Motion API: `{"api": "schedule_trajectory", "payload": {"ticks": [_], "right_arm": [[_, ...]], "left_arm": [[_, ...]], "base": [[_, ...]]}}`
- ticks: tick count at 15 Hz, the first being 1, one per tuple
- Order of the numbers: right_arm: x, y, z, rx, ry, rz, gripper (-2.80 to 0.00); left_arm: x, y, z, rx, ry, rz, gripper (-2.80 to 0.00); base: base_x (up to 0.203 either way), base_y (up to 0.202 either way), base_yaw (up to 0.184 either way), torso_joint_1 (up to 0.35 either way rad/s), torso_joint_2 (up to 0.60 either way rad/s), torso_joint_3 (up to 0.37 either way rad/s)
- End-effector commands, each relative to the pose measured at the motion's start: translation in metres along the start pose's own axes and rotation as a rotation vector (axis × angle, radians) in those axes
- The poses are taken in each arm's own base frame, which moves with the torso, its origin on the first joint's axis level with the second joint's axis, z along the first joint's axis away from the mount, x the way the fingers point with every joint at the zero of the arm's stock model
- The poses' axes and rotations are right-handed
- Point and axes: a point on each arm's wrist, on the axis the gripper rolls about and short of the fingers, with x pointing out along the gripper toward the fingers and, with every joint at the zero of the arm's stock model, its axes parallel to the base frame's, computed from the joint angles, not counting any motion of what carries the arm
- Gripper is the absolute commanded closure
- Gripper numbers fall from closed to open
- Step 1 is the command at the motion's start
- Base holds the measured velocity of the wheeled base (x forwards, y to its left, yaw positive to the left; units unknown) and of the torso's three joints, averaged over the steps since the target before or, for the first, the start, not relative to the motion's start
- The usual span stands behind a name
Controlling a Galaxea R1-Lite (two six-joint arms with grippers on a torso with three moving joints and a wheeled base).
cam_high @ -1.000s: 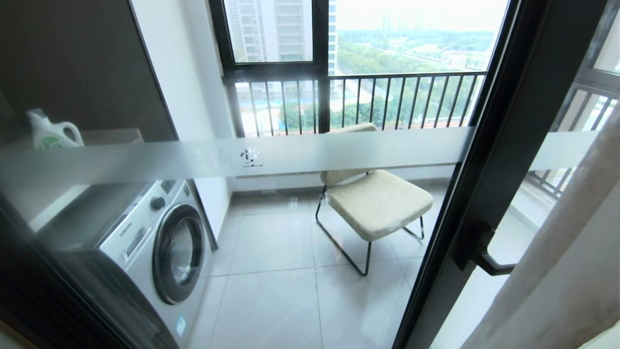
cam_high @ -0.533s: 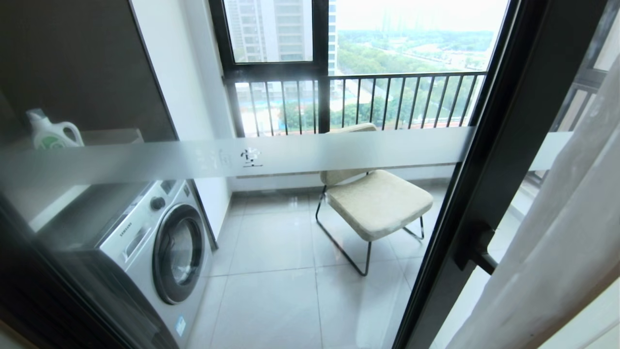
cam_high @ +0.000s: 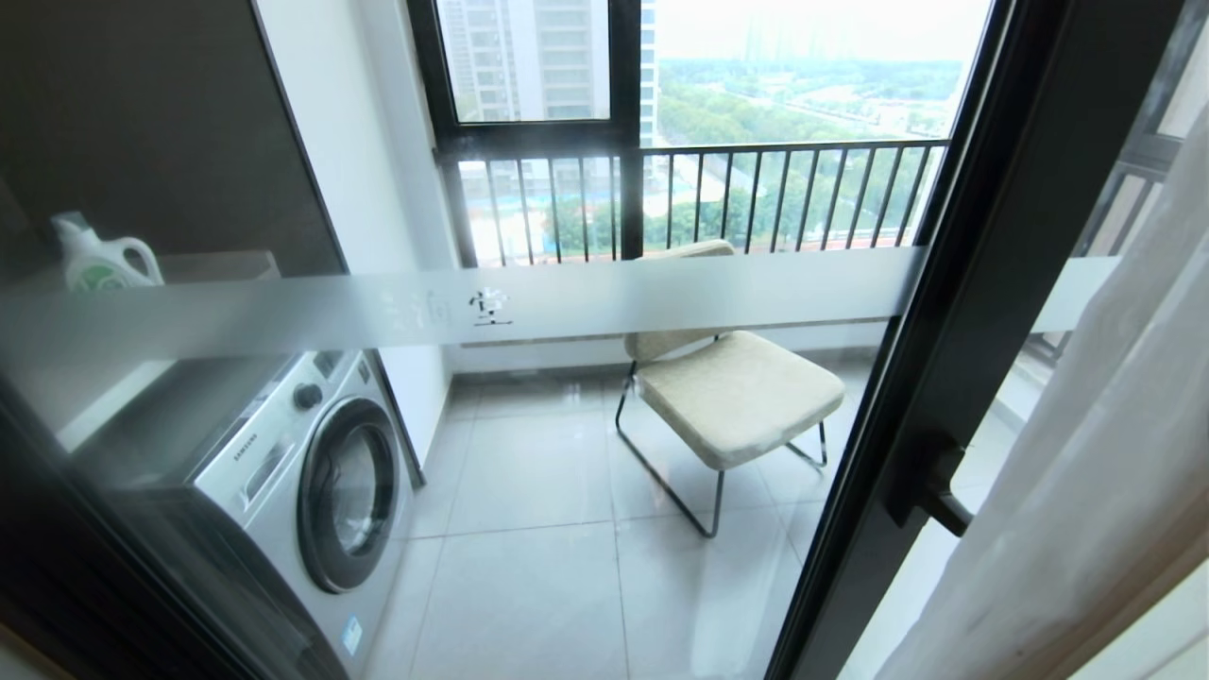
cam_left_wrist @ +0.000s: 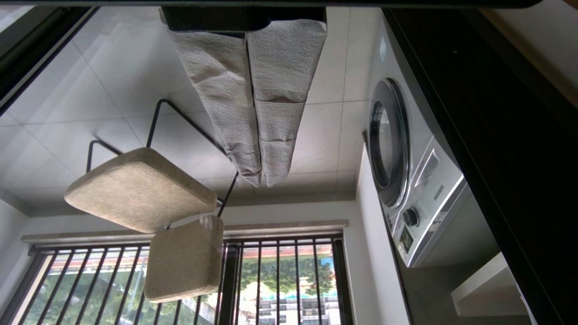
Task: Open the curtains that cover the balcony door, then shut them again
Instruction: Close the inner curtains on both sides
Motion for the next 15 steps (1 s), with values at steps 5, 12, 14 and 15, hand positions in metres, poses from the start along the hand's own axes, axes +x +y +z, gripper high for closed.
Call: {"api": "schedule_trajectory", "payload": {"ticks": [5, 12, 14, 15], "right_arm": [[0.0, 0.0, 0.0, -0.001, 0.0, 0.0, 0.0], [0.0, 0.0, 0.0, -0.001, 0.0, 0.0, 0.0], [0.0, 0.0, 0.0, -0.001, 0.0, 0.0, 0.0], [0.0, 0.0, 0.0, -0.001, 0.0, 0.0, 0.0]], "left_arm": [[0.0, 0.0, 0.0001, 0.0, -0.001, 0.001, 0.0], [0.0, 0.0, 0.0001, 0.001, -0.001, 0.001, 0.0], [0.0, 0.0, 0.0001, 0.001, -0.001, 0.001, 0.0], [0.0, 0.0, 0.0001, 0.001, -0.001, 0.001, 0.0]], "base": [[0.0, 0.0, 0.0, 0.0, 0.0, 0.0], [0.0, 0.0, 0.0, 0.0, 0.0, 0.0], [0.0, 0.0, 0.0, 0.0, 0.0, 0.0], [0.0, 0.0, 0.0, 0.0, 0.0, 0.0]]}}
